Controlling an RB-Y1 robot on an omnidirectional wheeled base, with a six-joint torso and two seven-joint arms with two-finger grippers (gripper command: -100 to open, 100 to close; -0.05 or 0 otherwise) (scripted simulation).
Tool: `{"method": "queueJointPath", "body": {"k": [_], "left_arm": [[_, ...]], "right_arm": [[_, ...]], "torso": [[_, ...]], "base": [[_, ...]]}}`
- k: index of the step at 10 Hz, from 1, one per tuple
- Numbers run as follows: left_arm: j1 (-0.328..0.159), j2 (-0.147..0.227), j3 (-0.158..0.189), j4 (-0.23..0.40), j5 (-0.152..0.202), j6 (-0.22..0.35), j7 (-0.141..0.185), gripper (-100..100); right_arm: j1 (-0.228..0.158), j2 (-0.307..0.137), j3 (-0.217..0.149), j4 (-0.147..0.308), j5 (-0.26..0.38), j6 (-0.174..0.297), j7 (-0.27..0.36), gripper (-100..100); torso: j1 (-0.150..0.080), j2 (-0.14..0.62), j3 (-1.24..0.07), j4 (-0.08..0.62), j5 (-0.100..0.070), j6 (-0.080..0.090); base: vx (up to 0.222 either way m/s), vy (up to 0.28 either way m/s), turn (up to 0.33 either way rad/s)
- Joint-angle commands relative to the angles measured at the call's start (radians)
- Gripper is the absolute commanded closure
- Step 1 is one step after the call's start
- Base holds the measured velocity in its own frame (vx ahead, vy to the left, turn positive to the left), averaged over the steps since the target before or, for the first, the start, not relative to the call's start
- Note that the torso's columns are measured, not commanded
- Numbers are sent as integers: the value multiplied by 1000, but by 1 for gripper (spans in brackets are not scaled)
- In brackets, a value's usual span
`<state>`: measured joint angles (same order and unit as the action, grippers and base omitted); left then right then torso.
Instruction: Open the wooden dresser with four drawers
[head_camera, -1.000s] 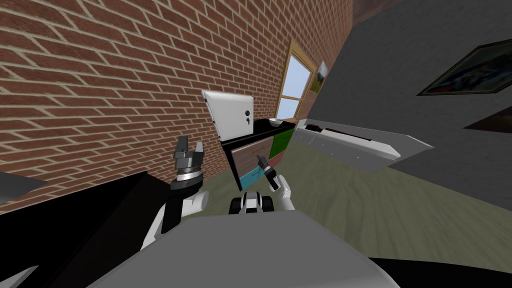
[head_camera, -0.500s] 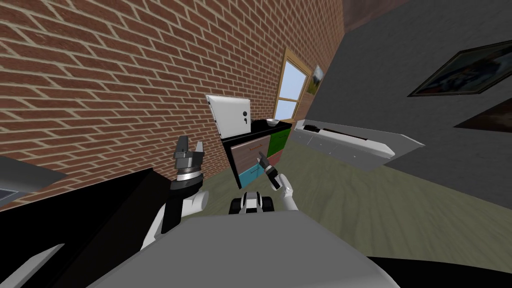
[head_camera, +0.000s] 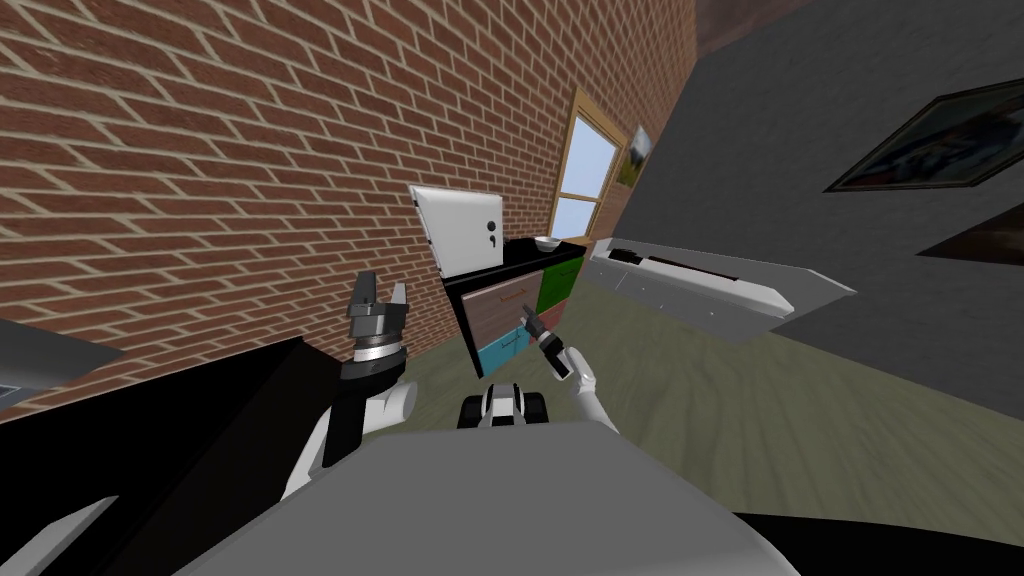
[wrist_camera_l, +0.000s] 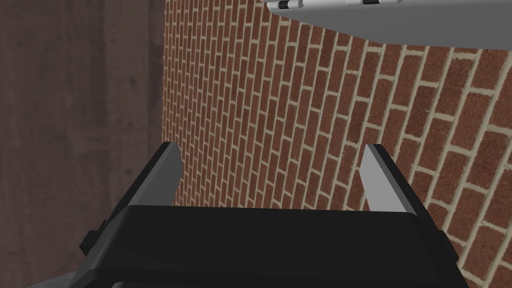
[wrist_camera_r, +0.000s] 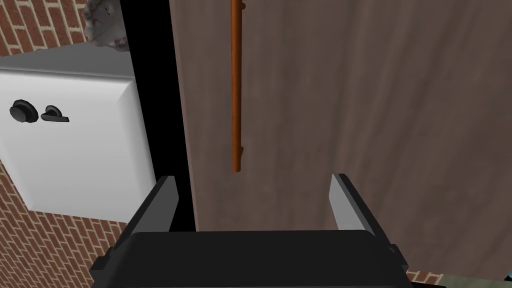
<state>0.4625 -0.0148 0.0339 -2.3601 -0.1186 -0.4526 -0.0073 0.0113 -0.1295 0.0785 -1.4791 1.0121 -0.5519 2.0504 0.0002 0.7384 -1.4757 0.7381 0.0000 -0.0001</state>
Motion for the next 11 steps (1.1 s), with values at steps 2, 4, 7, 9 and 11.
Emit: {"method": "queueJointPath", "body": {"k": [2, 4, 7, 9, 11], "left_arm": [[0, 0, 0, 0, 0, 0, 0, 0], [0, 0, 0, 0, 0, 0, 0, 0], [0, 0, 0, 0, 0, 0, 0, 0], [0, 0, 0, 0, 0, 0, 0, 0], [0, 0, 0, 0, 0, 0, 0, 0]], "right_arm": [[-23, 16, 4, -2, 7, 37, -22, -100], [-25, 46, 4, -2, 8, 39, -22, -100], [-26, 109, 4, -3, 9, 41, -22, -100], [-29, 117, 2, 2, 8, 39, -19, -100], [-66, 104, 10, -1, 19, 81, -54, -100]], "torso": [[4, -4, -3, -1, 1, 0], [-2, 0, 0, 0, 0, 0], [-1, 3, 2, 1, 0, 0], [1, 0, 0, 0, 0, 0], [1, -2, -1, -1, 0, 0]], "base": [[112, 90, 31], [72, 29, 6], [11, -3, 1], [0, 0, 0], [36, 35, 49]]}}
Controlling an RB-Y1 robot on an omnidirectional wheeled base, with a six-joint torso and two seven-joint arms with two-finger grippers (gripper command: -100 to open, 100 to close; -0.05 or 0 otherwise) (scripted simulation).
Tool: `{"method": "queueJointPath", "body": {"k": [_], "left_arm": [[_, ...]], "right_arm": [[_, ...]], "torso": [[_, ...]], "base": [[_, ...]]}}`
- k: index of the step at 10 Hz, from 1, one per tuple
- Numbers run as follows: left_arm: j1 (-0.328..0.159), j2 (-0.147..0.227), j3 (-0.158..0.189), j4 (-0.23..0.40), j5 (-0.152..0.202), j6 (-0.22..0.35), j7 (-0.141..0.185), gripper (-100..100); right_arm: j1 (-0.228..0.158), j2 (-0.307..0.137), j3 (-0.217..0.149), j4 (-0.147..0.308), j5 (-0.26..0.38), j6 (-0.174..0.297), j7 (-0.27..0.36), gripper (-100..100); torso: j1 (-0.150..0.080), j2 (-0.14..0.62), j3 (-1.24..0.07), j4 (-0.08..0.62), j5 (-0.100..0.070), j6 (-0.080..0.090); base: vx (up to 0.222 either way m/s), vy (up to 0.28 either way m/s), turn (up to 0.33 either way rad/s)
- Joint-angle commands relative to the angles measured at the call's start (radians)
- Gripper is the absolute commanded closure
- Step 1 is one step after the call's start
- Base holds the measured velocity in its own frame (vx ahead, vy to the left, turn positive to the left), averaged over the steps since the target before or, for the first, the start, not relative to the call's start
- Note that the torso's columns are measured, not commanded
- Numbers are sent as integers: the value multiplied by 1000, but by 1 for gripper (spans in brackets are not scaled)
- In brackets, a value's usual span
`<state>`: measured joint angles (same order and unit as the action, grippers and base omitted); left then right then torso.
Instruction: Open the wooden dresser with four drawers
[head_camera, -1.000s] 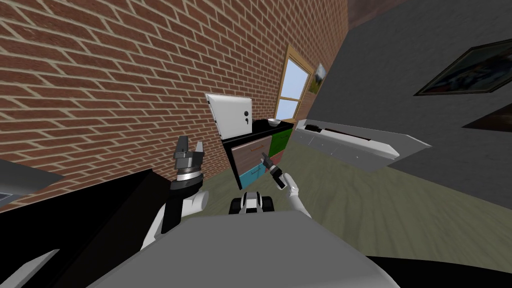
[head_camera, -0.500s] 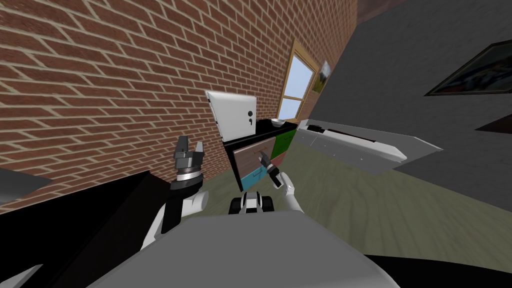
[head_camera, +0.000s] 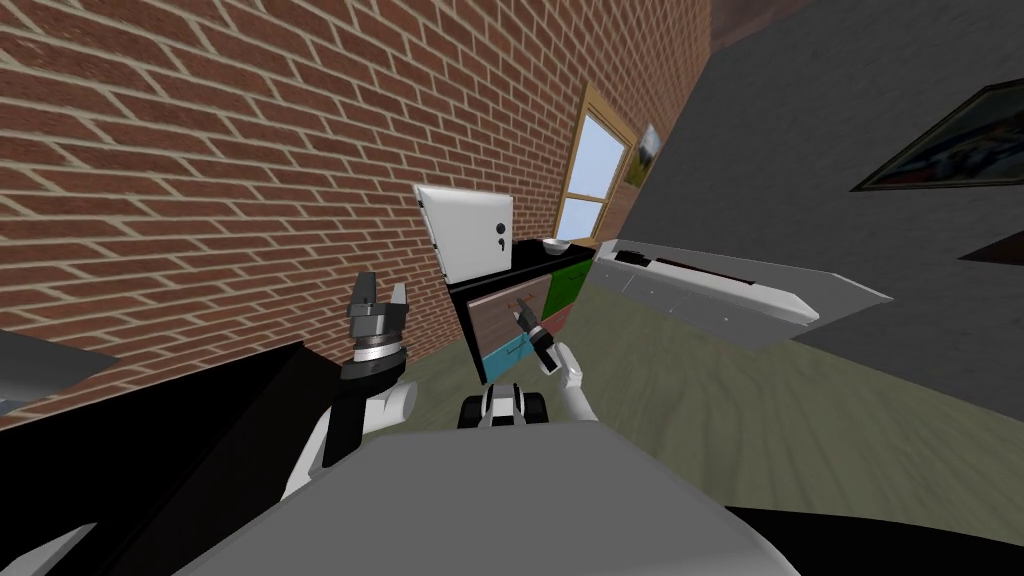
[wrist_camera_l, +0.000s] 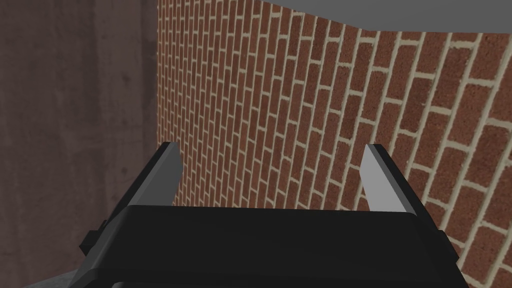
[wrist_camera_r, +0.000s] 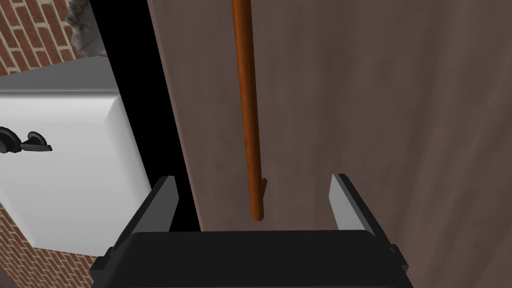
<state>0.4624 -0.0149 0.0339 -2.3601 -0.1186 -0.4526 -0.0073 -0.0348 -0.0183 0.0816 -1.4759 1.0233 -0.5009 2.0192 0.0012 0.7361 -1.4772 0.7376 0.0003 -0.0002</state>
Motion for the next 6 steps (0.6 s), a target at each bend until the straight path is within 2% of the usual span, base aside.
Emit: {"method": "queueJointPath", "body": {"k": [1, 2, 3, 4, 6], "left_arm": [[0, 0, 0, 0, 0, 0, 0, 0], [0, 0, 0, 0, 0, 0, 0, 0], [0, 0, 0, 0, 0, 0, 0, 0], [0, 0, 0, 0, 0, 0, 0, 0], [0, 0, 0, 0, 0, 0, 0, 0]], "right_arm": [[-13, -3, 1, 2, 3, 14, -10, -100], [17, 8, -1, -1, -3, -13, 12, 100], [1, 5, 0, 3, 0, 3, 0, 100], [0, -22, -1, -1, -1, -1, 3, -100], [-2, -60, 1, -1, 2, 3, 1, -100]], "torso": [[0, -1, 0, 0, 0, 0], [-2, 2, 1, 0, 0, 1], [-4, 5, 3, 1, -1, 1], [-2, 1, 1, -1, -1, -2], [0, -2, -1, -1, 0, 0]], "base": [[24, 20, 8], [-24, -17, -81], [-16, -13, -37], [-13, -3, 4], [-6, 4, 5]]}}
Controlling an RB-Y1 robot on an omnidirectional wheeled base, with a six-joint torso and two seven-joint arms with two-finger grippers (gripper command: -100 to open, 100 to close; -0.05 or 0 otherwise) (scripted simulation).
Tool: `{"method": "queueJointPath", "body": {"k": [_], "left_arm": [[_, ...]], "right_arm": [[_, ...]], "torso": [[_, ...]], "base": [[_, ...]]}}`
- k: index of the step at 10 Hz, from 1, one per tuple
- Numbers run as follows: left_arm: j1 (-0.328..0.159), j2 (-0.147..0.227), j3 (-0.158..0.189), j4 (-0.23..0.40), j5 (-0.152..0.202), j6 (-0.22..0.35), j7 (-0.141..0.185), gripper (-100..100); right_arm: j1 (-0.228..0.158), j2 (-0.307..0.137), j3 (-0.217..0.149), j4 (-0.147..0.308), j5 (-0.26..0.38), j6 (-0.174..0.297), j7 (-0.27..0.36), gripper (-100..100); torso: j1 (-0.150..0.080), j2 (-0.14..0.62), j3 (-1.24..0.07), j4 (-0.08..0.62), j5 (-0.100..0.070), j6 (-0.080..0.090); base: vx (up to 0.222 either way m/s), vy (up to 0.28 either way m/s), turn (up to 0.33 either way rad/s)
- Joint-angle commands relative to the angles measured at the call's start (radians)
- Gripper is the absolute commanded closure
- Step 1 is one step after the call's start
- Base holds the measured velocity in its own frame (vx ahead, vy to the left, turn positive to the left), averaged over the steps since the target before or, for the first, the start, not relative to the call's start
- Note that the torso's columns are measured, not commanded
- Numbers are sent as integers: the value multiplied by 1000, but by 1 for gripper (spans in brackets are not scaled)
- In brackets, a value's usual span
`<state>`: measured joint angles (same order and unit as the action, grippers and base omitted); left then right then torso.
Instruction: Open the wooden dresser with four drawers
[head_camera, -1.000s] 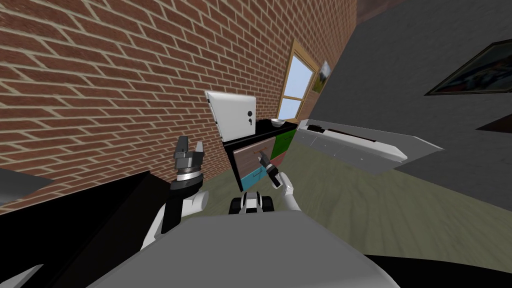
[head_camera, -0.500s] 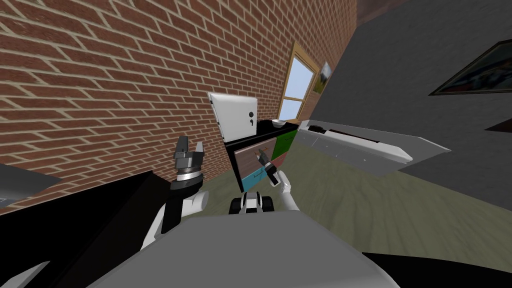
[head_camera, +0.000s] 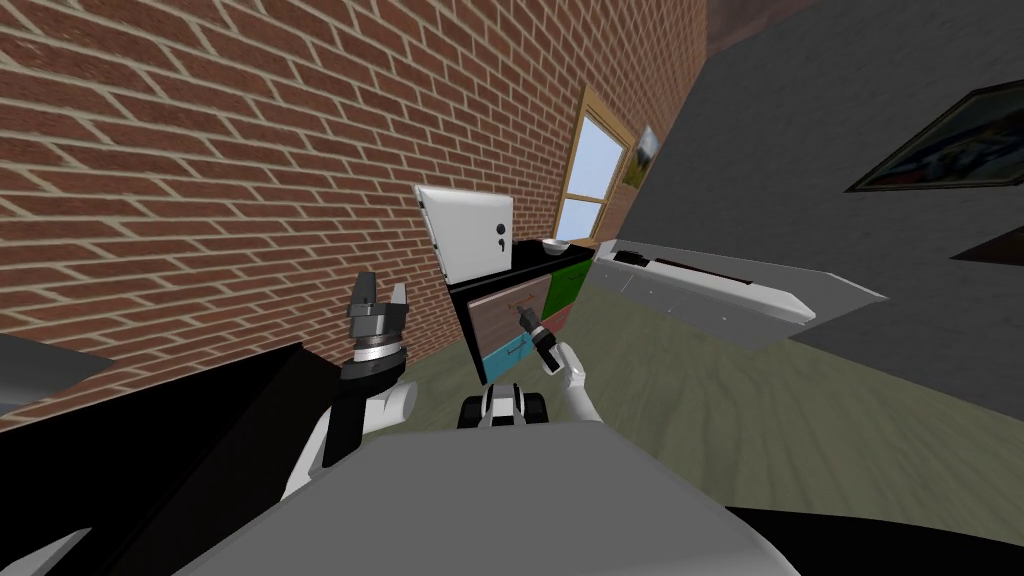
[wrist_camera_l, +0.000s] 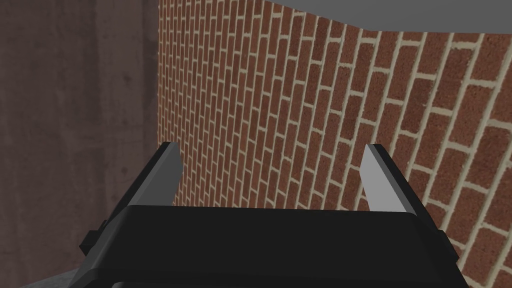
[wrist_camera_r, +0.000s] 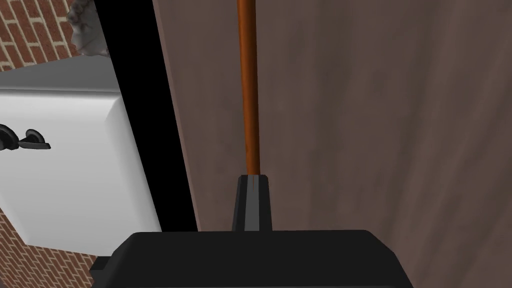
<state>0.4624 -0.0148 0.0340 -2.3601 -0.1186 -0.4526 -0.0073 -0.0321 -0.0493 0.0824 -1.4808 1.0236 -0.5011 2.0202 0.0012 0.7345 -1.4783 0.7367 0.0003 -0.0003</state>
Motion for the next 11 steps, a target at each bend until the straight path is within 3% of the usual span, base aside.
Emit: {"method": "queueJointPath", "body": {"k": [1, 3, 7, 8, 9, 10, 11], "left_arm": [[0, 0, 0, 0, 0, 0, 0, 0], [0, 0, 0, 0, 0, 0, 0, 0], [0, 0, 0, 0, 0, 0, 0, 0], [0, 0, 0, 0, 0, 0, 0, 0], [0, 0, 0, 0, 0, 0, 0, 0], [0, 0, 0, 0, 0, 0, 0, 0], [0, 0, 0, 0, 0, 0, 0, 0]], "right_arm": [[-8, -60, 2, 3, 5, 8, -3, -100], [-15, -91, 6, 3, 12, 19, -10, -100], [-61, -65, 33, 4, 52, 89, -60, -100], [-69, -42, 37, 5, 59, 102, -71, -100], [-67, -50, 32, 10, 53, 89, -58, -100], [-98, -66, 39, 16, 61, 121, -90, -100], [-82, -59, 40, 8, 60, 109, -76, -100]], "torso": [[0, 1, 1, 1, 0, 0], [-1, 4, 3, 2, 0, 0], [-1, 5, 3, 2, 0, 0], [-1, 4, 3, 1, 0, 0], [-1, 3, 2, 1, 0, 0], [-3, 1, 1, 1, -1, 1], [-1, -1, -1, 0, 0, 0]], "base": [[-5, 9, 13], [-15, 13, 13], [-65, 34, 49], [-71, 32, 45], [-31, 13, 10], [30, 45, 62], [22, 27, 17]]}}
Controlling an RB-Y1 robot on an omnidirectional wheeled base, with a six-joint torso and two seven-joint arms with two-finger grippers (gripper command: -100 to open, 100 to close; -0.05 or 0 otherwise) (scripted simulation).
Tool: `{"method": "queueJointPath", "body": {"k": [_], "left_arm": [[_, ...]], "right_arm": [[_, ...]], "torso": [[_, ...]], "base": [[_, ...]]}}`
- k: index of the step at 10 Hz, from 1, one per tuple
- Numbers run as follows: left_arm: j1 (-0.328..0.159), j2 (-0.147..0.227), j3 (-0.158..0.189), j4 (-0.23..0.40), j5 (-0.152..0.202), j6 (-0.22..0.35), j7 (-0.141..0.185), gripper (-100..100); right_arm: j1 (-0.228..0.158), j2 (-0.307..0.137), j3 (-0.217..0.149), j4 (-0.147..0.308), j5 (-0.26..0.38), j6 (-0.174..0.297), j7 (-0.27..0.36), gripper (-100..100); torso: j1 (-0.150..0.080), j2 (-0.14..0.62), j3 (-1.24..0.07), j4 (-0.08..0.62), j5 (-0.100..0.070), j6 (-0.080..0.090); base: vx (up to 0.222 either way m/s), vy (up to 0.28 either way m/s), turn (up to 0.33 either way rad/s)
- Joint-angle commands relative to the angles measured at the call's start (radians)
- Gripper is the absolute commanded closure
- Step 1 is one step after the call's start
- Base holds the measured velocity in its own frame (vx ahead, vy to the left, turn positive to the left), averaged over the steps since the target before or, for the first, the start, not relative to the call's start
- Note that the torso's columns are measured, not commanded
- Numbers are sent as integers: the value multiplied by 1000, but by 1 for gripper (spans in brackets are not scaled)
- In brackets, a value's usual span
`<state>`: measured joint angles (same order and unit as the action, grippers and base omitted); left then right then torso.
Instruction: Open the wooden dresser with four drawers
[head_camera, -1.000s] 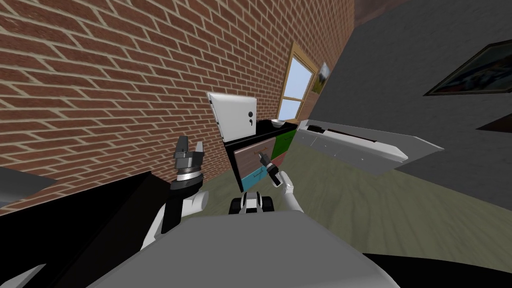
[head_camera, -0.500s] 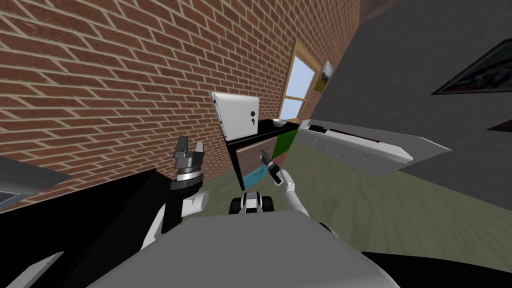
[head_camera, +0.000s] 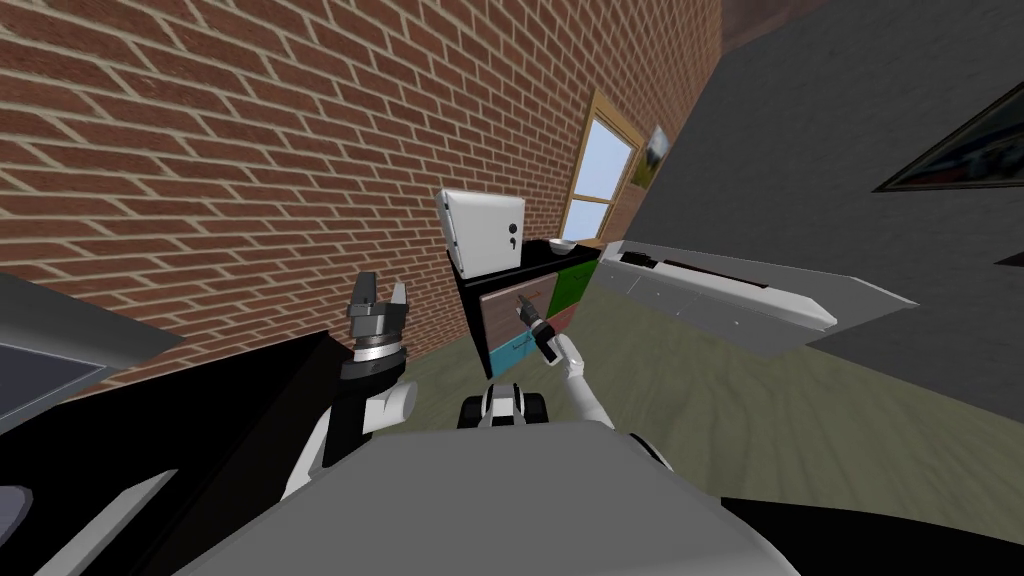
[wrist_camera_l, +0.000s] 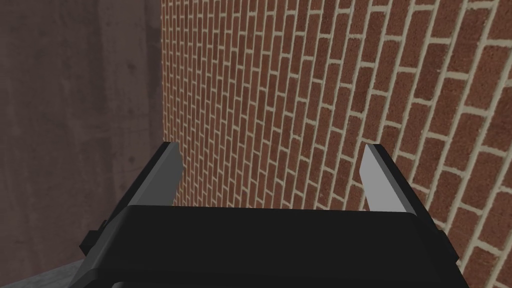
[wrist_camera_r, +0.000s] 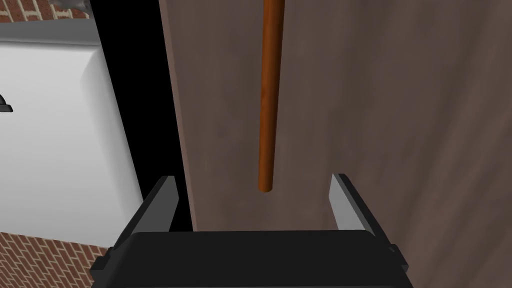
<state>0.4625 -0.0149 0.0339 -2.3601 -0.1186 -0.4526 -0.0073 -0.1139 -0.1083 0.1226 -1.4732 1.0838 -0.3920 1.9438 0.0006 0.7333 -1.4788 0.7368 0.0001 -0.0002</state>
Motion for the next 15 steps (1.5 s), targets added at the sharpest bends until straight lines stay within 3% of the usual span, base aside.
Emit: {"method": "queueJointPath", "body": {"k": [1, 6, 12, 13, 15], "left_arm": [[0, 0, 0, 0, 0, 0, 0, 0], [0, 0, 0, 0, 0, 0, 0, 0], [0, 0, 0, 0, 0, 0, 0, 0], [0, 0, 0, 0, 0, 0, 0, 0], [0, 0, 0, 0, 0, 0, 0, 0]], "right_arm": [[-2, -1, 1, -1, 1, 5, -5, 100], [-16, -28, 11, -11, 2, 11, -37, 100], [-5, -32, 17, -9, 1, 2, -38, 100], [-42, -65, 29, 1, 7, 34, -87, -100], [-81, -97, 40, 9, 14, 66, -136, -100]], "torso": [[-1, 2, 1, 0, 0, 1], [-3, 11, 7, 5, 0, 1], [-1, 9, 5, 5, 0, 1], [3, 4, 3, 5, 1, 0], [1, 4, 2, 1, 1, 0]], "base": [[0, 0, 0], [-161, -72, -22], [-130, -70, -22], [-52, -7, 67], [-76, -1, 66]]}}
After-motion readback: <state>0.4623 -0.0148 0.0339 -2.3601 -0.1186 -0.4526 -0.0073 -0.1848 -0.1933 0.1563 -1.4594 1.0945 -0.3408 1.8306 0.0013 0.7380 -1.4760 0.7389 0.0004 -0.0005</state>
